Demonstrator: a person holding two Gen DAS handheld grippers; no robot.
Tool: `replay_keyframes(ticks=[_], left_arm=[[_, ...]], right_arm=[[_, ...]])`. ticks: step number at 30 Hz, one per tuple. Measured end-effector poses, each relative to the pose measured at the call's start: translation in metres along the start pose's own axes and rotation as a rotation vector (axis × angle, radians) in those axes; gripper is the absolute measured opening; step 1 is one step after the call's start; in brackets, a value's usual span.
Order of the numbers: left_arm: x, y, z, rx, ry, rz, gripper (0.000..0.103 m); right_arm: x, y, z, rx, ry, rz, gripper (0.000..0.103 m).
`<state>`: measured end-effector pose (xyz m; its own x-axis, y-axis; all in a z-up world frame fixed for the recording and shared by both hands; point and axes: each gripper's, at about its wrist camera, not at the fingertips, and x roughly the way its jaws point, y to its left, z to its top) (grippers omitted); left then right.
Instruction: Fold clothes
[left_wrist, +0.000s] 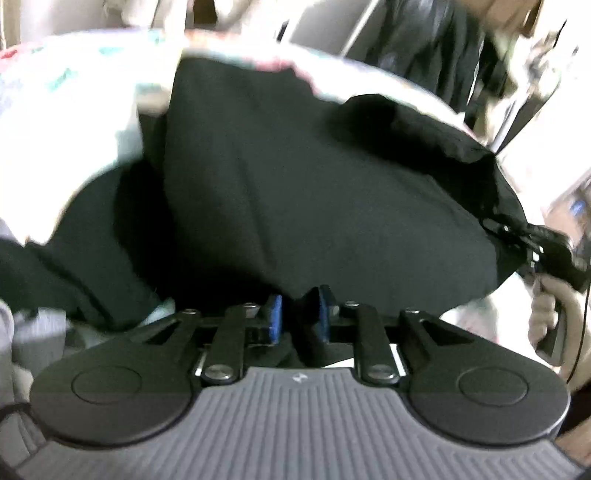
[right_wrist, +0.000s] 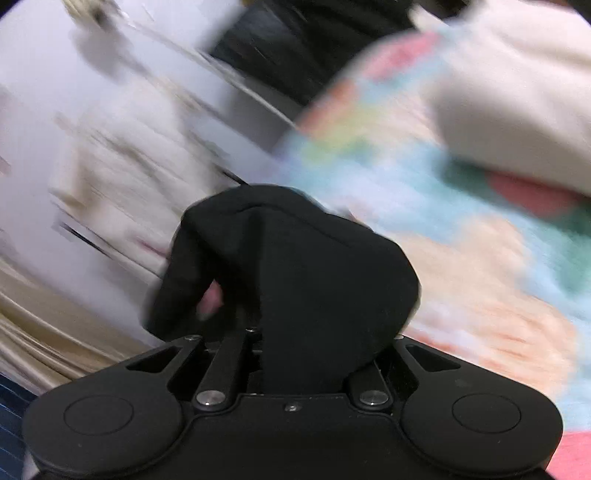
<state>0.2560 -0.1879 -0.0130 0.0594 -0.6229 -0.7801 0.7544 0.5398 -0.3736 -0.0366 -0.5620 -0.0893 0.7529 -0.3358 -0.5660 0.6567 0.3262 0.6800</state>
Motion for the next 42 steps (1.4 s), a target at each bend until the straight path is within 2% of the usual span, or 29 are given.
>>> replay_keyframes(ticks=[2,4,6,7,9,11,13,15,16,18,21,23,24,27,30,32,34,37,40,42], left_arm=[[-0.010,-0.009,0.000,0.010,-0.020,0.014,0.022],[-0.033,-0.027,0.003,0.063,-0.100,0.031,0.035],[-0.049,-0.043,0.014,0.096,-0.161,0.003,0.046],[-0.049,-0.049,0.022,0.094,-0.174,-0.037,0.049],[-0.034,-0.057,0.037,0.047,-0.166,-0.169,0.050],[-0.001,-0.066,0.054,-0.007,-0.139,-0.270,0.050],[0.039,-0.088,0.069,0.042,-0.068,-0.273,0.050],[0.086,-0.111,0.083,0.124,0.012,-0.179,0.050],[0.103,-0.120,0.086,0.165,0.029,-0.171,0.050],[0.148,-0.137,0.103,0.206,0.118,-0.124,0.050],[0.194,-0.161,0.128,0.249,0.131,-0.056,0.048],[0.204,-0.177,0.149,0.271,0.064,-0.022,0.047],[0.207,-0.185,0.158,0.280,0.034,-0.017,0.047],[0.204,-0.210,0.177,0.324,-0.107,-0.073,0.047],[0.204,-0.235,0.179,0.432,-0.176,-0.066,0.049],[0.203,-0.244,0.175,0.479,-0.192,-0.083,0.052],[0.200,-0.242,0.172,0.470,-0.165,-0.068,0.062],[0.184,-0.219,0.164,0.447,-0.096,0.020,0.062],[0.150,-0.180,0.128,0.510,-0.068,0.144,0.064],[0.133,-0.141,0.096,0.529,-0.024,0.263,0.064]], right_arm=[[0.004,-0.007,0.003,0.038,-0.003,0.034,0.014],[0.004,0.004,0.003,-0.041,-0.005,0.008,0.015],[0.006,0.012,0.003,-0.110,-0.005,-0.018,0.016],[0.006,0.011,0.003,-0.109,-0.005,-0.020,0.016],[0.007,0.007,0.002,-0.099,-0.007,-0.022,0.017],[0.005,0.005,0.003,-0.104,-0.007,-0.022,0.017],[0.000,0.009,0.000,-0.148,-0.010,-0.036,0.018],[-0.002,0.014,-0.003,-0.198,-0.015,-0.053,0.018],[-0.003,0.016,-0.004,-0.219,-0.017,-0.061,0.018],[-0.004,0.018,-0.005,-0.248,-0.018,-0.070,0.019],[-0.003,0.015,-0.004,-0.250,-0.012,-0.057,0.019],[-0.003,0.012,-0.004,-0.249,-0.010,-0.051,0.020],[-0.002,0.010,-0.004,-0.247,-0.009,-0.047,0.020],[-0.002,0.005,-0.003,-0.240,-0.005,-0.033,0.021],[-0.001,0.003,-0.003,-0.242,0.003,-0.031,0.022],[0.000,0.000,-0.003,-0.234,0.006,-0.028,0.023],[0.001,-0.003,-0.003,-0.224,0.010,-0.023,0.025],[0.001,-0.007,-0.003,-0.200,0.009,-0.009,0.027],[0.002,-0.013,-0.002,-0.154,0.003,0.022,0.027],[0.002,-0.011,-0.002,-0.153,-0.006,0.033,0.026]])
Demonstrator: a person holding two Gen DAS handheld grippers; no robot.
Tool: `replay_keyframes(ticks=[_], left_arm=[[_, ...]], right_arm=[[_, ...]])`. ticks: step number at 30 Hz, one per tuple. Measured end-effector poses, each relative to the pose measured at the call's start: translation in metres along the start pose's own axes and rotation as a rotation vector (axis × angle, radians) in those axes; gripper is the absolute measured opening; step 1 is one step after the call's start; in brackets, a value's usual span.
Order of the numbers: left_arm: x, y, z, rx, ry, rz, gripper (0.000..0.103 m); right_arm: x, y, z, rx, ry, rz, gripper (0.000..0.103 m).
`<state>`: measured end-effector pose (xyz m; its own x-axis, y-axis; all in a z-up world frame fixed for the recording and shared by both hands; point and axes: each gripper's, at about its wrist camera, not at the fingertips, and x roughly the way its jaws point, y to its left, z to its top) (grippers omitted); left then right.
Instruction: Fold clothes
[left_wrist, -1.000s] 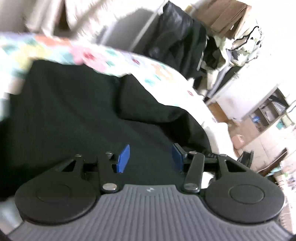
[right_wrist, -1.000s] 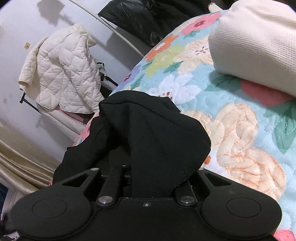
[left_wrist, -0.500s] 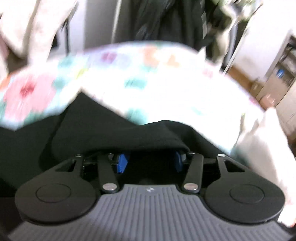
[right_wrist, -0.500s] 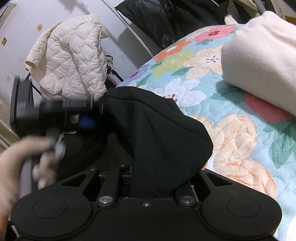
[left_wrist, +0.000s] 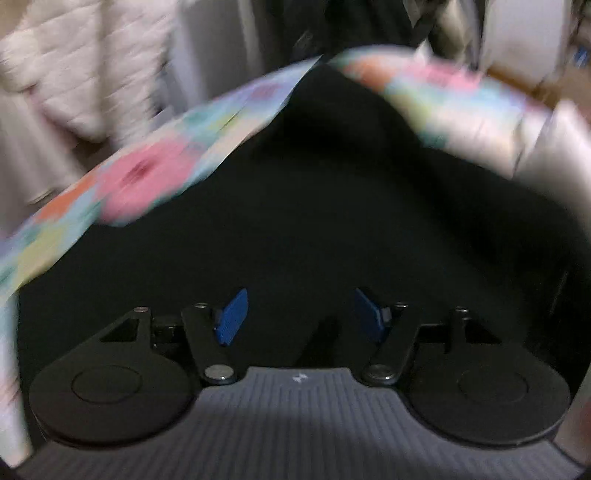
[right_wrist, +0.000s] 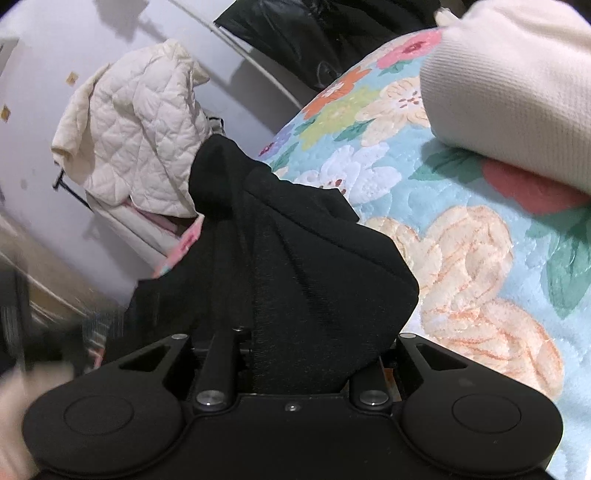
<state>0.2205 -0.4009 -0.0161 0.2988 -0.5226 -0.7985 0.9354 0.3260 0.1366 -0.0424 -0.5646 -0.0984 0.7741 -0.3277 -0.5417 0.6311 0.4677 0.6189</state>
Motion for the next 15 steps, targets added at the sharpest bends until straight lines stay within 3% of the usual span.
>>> replay_keyframes(ticks=[3,6,12,15], left_arm=[[-0.030,0.048,-0.069,-0.108,0.041,0.056,0.069],[-0.067,0.084,-0.114,-0.204,0.047,0.104,0.069],[-0.110,0.116,-0.151,-0.319,-0.022,0.134,0.070],[-0.131,0.133,-0.160,-0.432,-0.096,0.082,0.070]], right_arm=[[-0.001,0.010,0.000,-0.040,-0.016,0.001,0.026],[-0.002,0.027,0.000,-0.082,-0.030,-0.010,0.026],[-0.006,0.070,0.009,-0.073,-0.054,0.064,0.022],[-0.003,0.128,0.010,-0.220,-0.055,0.134,0.022]])
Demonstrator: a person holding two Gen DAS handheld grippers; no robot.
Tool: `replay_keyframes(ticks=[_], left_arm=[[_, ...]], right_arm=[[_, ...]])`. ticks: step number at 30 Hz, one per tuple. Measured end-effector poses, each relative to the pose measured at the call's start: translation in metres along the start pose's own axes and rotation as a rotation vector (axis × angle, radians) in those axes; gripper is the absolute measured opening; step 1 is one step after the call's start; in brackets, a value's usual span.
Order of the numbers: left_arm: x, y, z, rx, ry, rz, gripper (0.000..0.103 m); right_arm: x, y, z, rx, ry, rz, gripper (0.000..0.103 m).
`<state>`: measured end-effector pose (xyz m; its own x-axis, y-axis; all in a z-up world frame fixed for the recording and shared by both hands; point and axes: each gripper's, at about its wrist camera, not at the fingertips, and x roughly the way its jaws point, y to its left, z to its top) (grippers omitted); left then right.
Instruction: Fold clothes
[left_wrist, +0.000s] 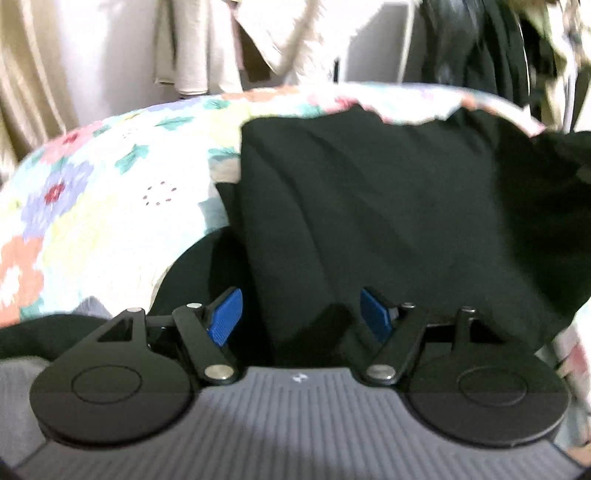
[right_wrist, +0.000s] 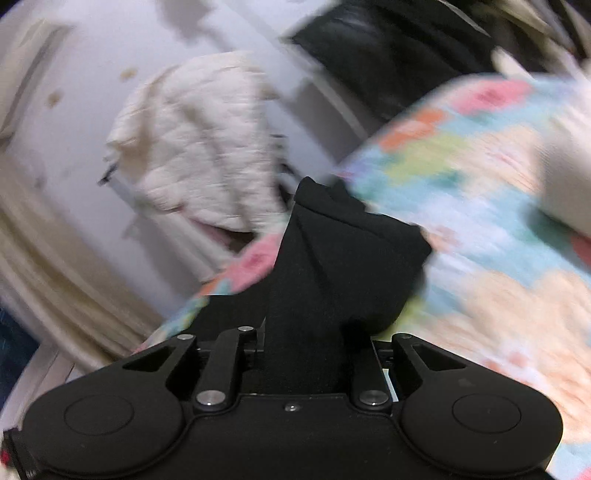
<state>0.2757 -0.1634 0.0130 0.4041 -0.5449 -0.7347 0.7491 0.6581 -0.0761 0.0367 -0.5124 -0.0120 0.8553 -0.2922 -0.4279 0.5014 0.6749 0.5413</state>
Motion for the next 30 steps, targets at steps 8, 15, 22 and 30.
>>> replay_keyframes(ticks=[8,15,22,30], left_arm=[[-0.040,0.027,0.007,-0.087,-0.119,-0.083,0.070],[-0.030,0.040,-0.002,-0.099,-0.091,-0.097,0.071],[-0.040,0.049,0.004,-0.188,-0.209,-0.170,0.071],[-0.037,0.036,0.021,-0.125,-0.216,-0.177,0.072]], right_arm=[[0.062,0.164,-0.069,-0.534,0.209,0.232,0.019],[0.100,0.178,-0.148,-0.637,0.387,0.245,0.017],[0.081,0.172,-0.121,-0.537,0.285,0.400,0.017],[0.093,0.180,-0.167,-0.701,0.442,0.460,0.017]])
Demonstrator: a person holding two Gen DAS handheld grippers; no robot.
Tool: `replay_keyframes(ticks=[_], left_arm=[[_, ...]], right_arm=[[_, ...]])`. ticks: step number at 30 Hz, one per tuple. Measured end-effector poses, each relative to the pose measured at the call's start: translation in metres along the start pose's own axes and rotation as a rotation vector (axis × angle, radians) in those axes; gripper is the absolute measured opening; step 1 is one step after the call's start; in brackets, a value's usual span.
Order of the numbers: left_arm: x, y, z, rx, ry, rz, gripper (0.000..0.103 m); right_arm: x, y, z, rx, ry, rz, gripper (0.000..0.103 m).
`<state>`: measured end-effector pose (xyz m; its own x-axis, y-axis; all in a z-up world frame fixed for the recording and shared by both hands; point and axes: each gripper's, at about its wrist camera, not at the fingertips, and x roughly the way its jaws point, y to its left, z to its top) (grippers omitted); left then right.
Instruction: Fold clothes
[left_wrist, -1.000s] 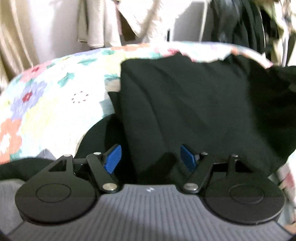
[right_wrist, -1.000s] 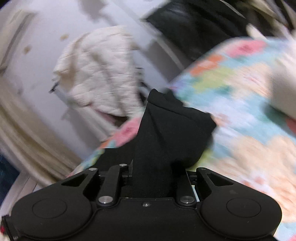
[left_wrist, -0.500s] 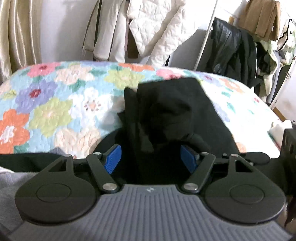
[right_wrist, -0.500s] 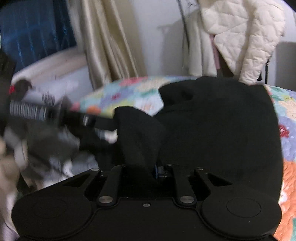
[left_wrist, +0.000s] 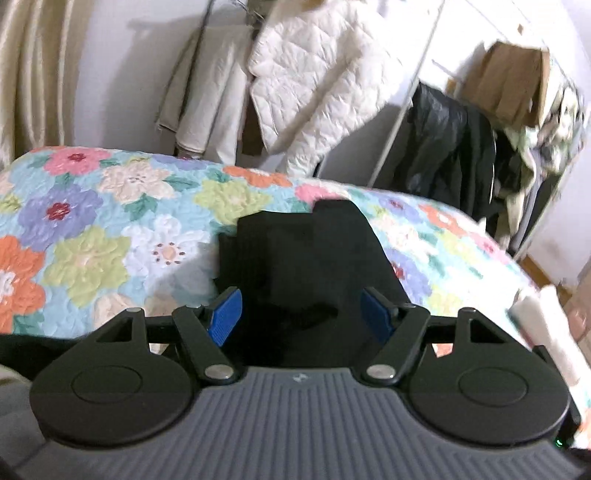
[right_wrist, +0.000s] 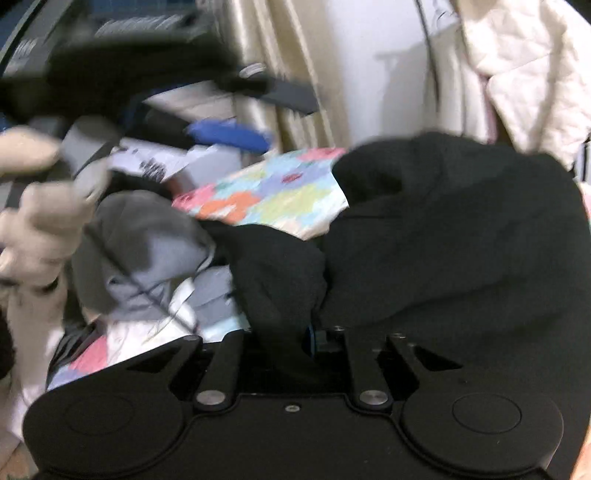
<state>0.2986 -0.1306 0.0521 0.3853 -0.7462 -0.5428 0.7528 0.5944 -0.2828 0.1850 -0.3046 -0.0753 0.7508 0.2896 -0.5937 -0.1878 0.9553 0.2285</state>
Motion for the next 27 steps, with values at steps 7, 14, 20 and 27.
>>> replay_keyframes(ticks=[7,14,20,27], left_arm=[[0.104,-0.023,-0.012,0.366,0.166,0.325,0.075],[0.090,0.026,-0.011,0.093,0.147,0.272,0.075],[0.040,0.044,-0.008,-0.087,0.183,0.175,0.077],[0.028,0.052,-0.038,-0.149,0.324,0.062,0.078]], right_arm=[[-0.019,0.004,0.015,-0.006,0.076,0.043,0.039],[-0.094,-0.045,0.018,0.176,0.016,0.017,0.059],[-0.128,-0.136,-0.001,0.576,-0.128,-0.099,0.067],[-0.113,-0.164,-0.030,0.718,-0.095,-0.069,0.068]])
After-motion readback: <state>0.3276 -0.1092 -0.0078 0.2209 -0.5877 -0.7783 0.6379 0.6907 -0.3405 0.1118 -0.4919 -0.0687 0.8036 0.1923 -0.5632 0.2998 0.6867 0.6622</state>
